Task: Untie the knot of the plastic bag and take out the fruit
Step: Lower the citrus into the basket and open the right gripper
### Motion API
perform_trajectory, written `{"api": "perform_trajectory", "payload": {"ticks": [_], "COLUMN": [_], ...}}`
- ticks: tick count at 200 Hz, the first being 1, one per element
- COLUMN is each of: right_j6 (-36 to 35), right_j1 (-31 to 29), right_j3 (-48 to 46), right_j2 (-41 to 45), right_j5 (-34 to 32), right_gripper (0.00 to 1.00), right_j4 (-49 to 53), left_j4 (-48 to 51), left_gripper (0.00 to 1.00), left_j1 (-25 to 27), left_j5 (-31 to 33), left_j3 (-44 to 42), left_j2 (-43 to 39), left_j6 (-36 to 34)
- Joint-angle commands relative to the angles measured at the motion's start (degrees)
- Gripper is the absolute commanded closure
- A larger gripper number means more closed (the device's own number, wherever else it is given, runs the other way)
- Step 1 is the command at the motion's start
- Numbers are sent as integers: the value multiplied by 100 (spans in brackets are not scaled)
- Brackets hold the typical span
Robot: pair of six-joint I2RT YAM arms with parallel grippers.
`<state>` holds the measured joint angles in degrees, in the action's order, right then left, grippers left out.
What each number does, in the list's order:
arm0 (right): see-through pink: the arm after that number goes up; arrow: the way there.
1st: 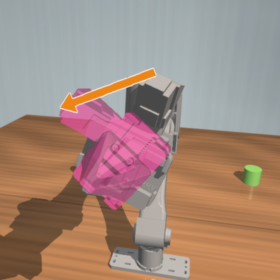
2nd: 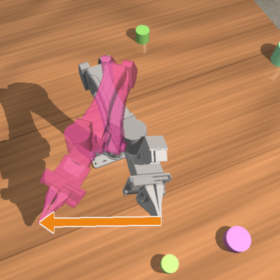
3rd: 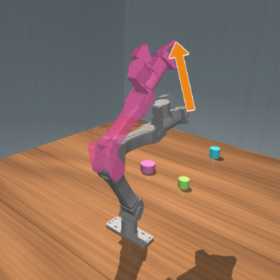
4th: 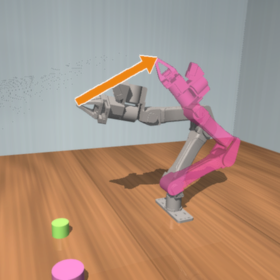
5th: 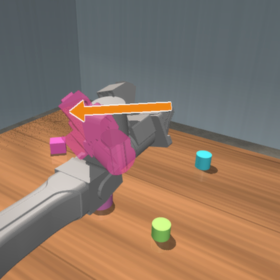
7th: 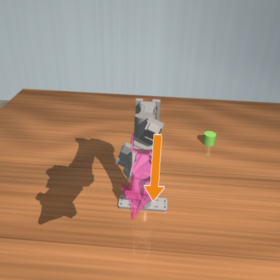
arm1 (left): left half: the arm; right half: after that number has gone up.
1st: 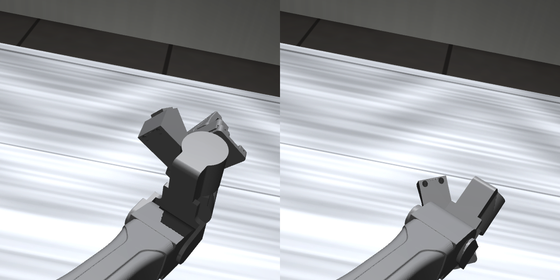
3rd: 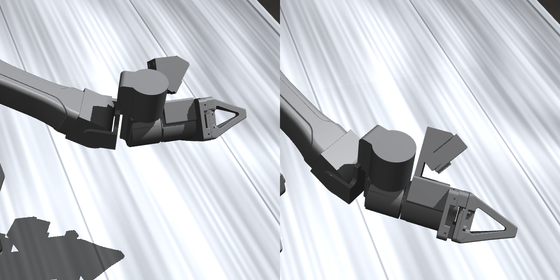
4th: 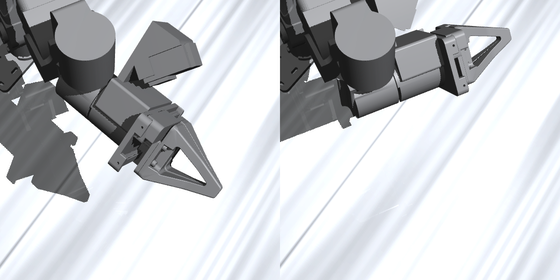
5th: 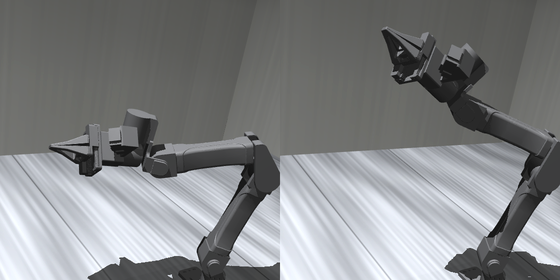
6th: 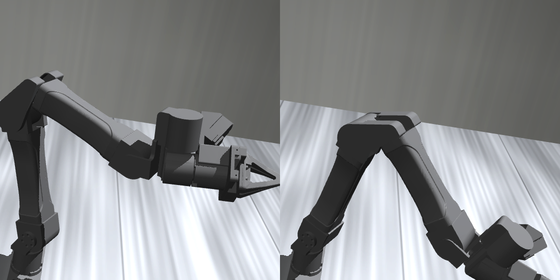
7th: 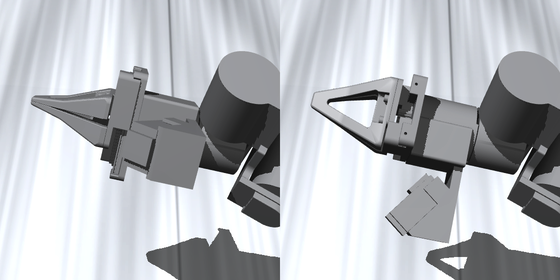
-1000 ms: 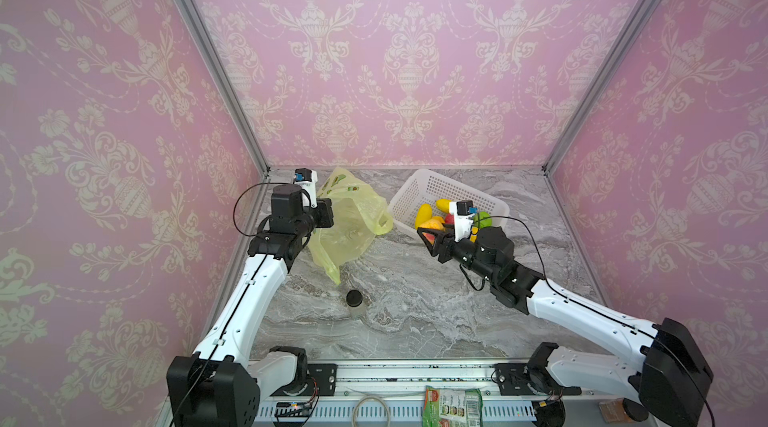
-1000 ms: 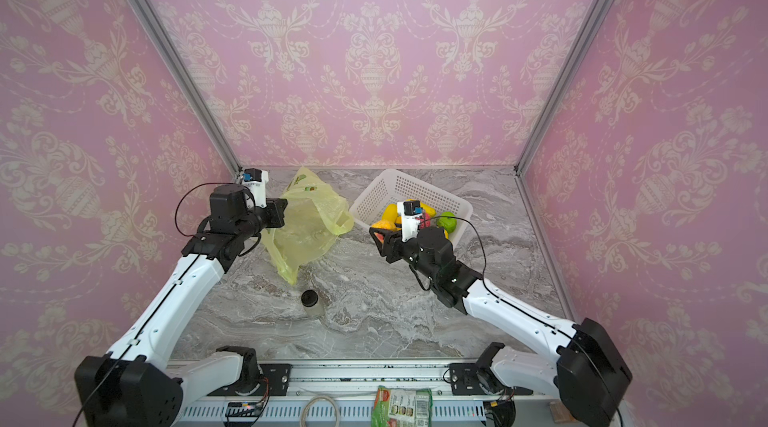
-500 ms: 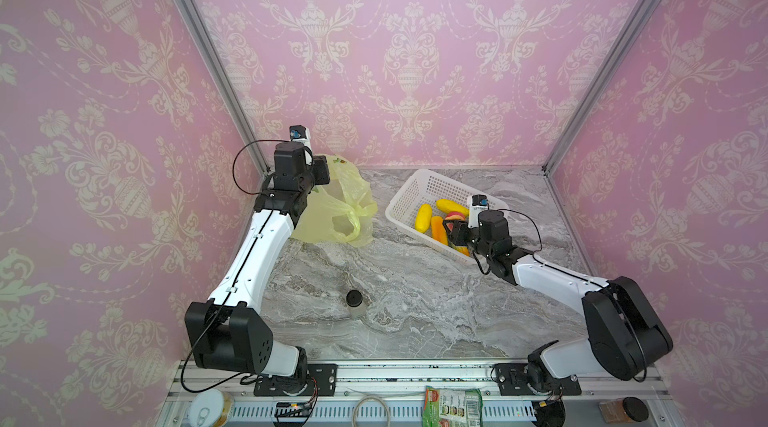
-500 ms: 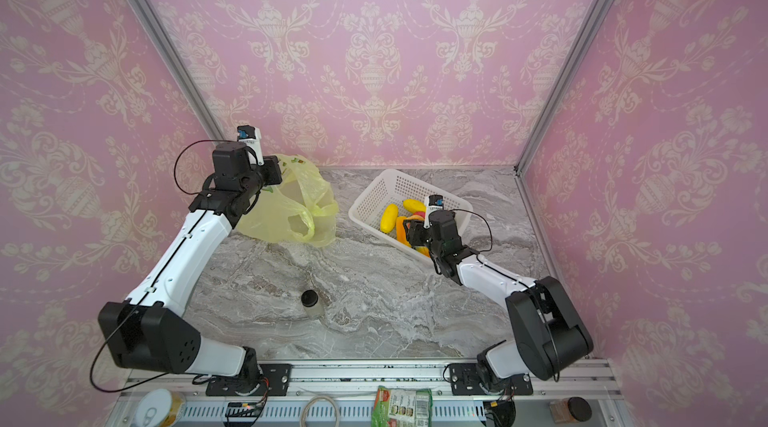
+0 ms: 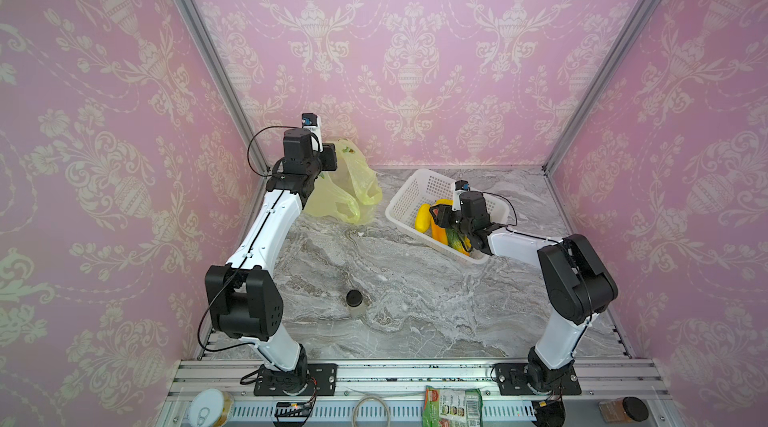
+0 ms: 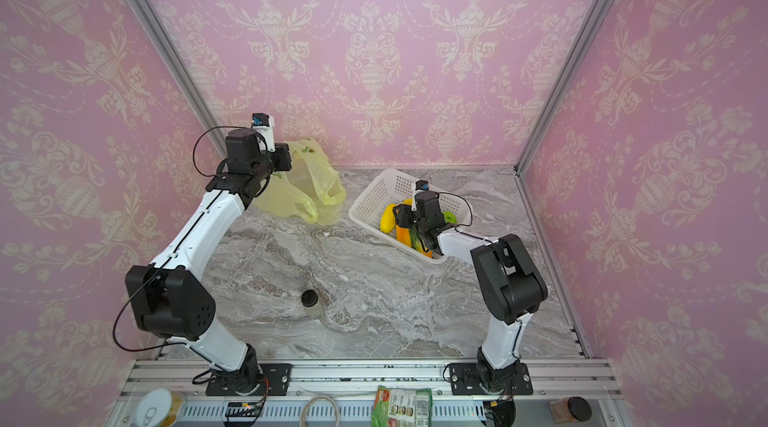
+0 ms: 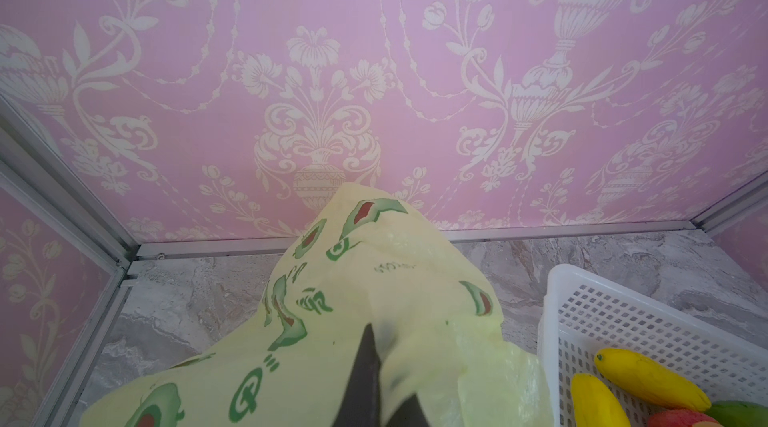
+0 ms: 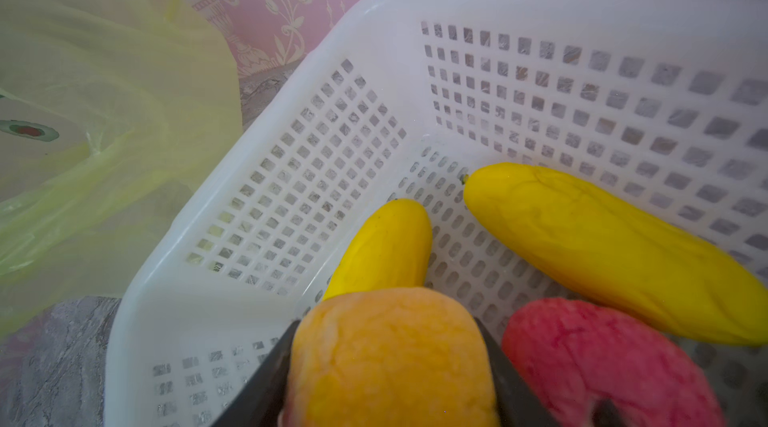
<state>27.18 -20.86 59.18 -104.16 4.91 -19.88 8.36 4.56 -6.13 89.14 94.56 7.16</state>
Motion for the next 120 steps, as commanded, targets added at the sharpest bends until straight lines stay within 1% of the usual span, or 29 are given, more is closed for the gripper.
{"api": "perform_trajectory", "payload": {"ticks": [1, 31, 47, 55, 90, 100, 120], "right_j6": [106, 155, 165, 177, 162, 115, 14], "right_j1": [23, 22, 21, 25, 21, 21, 22], "right_j3": [252, 179, 86, 32, -334, -504, -825], "right_j2": [-172, -189, -102, -41, 428, 675, 1346], "right_j5": [-7, -68, -108, -127, -222, -284, -618], "right_gripper": [50, 27, 19, 16, 7, 6, 4], "right_j4": [120, -38, -82, -78, 10, 77, 353], "left_j4": [-543, -1042, -1151, -1169, -1219, -1279, -1393], "left_gripper": [100, 100, 96, 96, 95, 95, 96], "left_j1": [-47, -60, -65, -62, -60, -60, -60], "left_j5": [-360, -522, -591, -583, -544, -562, -634], "left_j3": [-309, -1006, -1255, -1345, -1577, -1646, -1775], "left_j2": [71, 41, 12, -14, -180, -223, -254], "left_j6": [128, 509, 550, 555, 440, 442, 418]}}
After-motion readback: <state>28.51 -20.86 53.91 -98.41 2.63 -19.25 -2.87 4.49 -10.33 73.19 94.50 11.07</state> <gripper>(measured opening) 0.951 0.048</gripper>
